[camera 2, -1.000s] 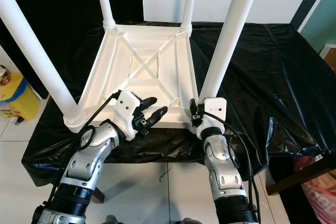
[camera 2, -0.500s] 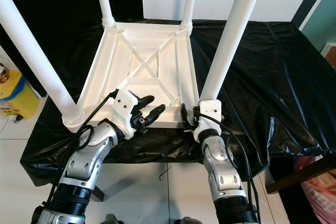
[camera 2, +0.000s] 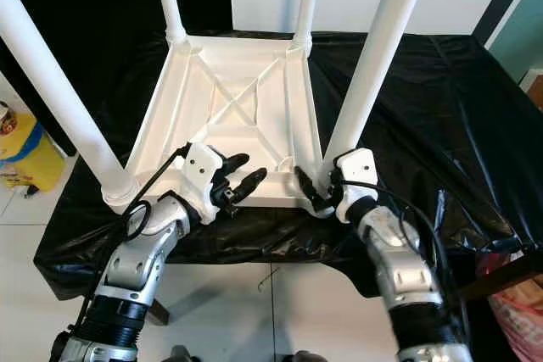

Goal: Building children table

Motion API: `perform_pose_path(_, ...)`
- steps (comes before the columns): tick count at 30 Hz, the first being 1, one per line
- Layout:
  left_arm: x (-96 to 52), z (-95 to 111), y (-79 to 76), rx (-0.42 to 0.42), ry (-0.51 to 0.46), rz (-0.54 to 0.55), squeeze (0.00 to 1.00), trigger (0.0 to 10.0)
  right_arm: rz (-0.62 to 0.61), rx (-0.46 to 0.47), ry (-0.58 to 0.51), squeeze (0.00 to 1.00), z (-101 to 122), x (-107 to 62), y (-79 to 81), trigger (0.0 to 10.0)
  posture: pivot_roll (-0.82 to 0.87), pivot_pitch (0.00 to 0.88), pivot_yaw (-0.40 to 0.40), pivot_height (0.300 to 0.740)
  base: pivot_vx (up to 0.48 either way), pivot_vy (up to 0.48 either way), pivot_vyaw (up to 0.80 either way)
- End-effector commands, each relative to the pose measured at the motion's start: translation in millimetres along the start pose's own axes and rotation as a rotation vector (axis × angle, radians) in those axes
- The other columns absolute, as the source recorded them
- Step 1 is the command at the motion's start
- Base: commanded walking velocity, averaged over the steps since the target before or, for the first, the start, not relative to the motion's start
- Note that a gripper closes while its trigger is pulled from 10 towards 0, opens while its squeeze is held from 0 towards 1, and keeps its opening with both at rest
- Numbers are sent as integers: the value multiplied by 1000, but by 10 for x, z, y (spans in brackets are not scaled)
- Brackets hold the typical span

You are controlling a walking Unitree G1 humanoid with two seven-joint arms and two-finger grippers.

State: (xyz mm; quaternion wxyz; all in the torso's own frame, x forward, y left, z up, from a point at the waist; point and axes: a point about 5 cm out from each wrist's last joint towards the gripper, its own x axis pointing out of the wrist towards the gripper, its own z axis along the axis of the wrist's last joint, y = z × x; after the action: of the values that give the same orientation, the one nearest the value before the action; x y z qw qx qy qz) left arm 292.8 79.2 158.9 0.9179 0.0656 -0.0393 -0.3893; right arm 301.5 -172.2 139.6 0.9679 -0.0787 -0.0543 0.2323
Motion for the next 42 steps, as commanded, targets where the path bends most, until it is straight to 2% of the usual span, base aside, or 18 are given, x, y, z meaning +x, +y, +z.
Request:
perform_pose_path(1, 9, -38, 24, 5, 24, 79, 0, 10000, 49, -9, 8, 0, -36, 0, -16, 10000, -6, 59, -43, 740, 0, 0, 0)
perform_pose_path(2, 9, -38, 24, 5, 24, 79, 0, 10000, 49, -9, 8, 0, -36, 0, -16, 10000, -6, 59, -43, 740, 0, 0, 0)
perform_pose_path(4, 33, -41, 13, 12, 27, 67, 0, 10000, 147, -39, 48, 0, -106, 14, -43, 10000, 0, 50, -37, 740, 0, 0, 0)
perform_pose_path(6, 33, -41, 13, 12, 27, 67, 0, 10000, 147, -39, 48, 0, -106, 14, -43, 10000, 0, 50, -37, 740, 0, 0, 0)
perform_pose_path(7, 43, -32, 27, 11, 27, 69, 0, 10000, 178, -50, 63, 0, -128, 28, -64, 7529, 3, 54, -35, 740, 0, 0, 0)
perform_pose_path(8, 43, -32, 27, 11, 27, 69, 0, 10000, 178, -50, 63, 0, -128, 28, -64, 7529, 3, 54, -35, 740, 0, 0, 0)
perform_pose_path(9, 49, -16, 40, 14, 23, 69, 0, 10000, 201, -53, 77, 0, -149, 49, -84, 0, 11, 58, -37, 740, 0, 0, 0)
perform_pose_path(13, 23, -3, 58, 21, 26, 75, 0, 10000, 254, -72, 101, 0, -205, 65, -96, 0, 26, 71, -44, 740, 0, 0, 0)
perform_pose_path(21, -41, -40, 15, 8, 33, 90, 0, 10000, 245, -61, 123, 0, -291, 6, -45, 0, 20, 83, -56, 740, 0, 0, 0)
perform_pose_path(22, -26, -35, 14, 5, 29, 88, 0, 10000, 226, -51, 122, 0, -304, -3, -34, 7961, 13, 87, -56, 740, 0, 0, 0)
perform_pose_path(23, -26, -35, 14, 5, 29, 88, 0, 10000, 226, -51, 122, 0, -304, -3, -34, 7961, 13, 87, -56, 740, 0, 0, 0)
perform_pose_path(24, -14, -27, 16, 4, 26, 86, 0, 10000, 208, -45, 122, 0, -308, -8, -25, 10000, 8, 87, -56, 740, 0, 0, 0)
perform_pose_path(37, 31, -17, -13, -9, 16, 76, 0, 10000, -21, -12, 121, 0, -333, -70, 56, 10000, -19, 86, -63, 740, 0, 0, 0)
perform_pose_path(41, 51, -8, -6, -9, 9, 78, 0, 10000, -85, 4, 110, 0, -294, -67, 130, 10000, -24, 80, -72, 740, 0, 0, 0)
perform_pose_path(42, 69, -1, -8, -11, 1, 82, 0, 10000, -145, 34, 109, 0, -285, -64, 191, 10000, -23, 79, -78, 740, 0, 0, 0)
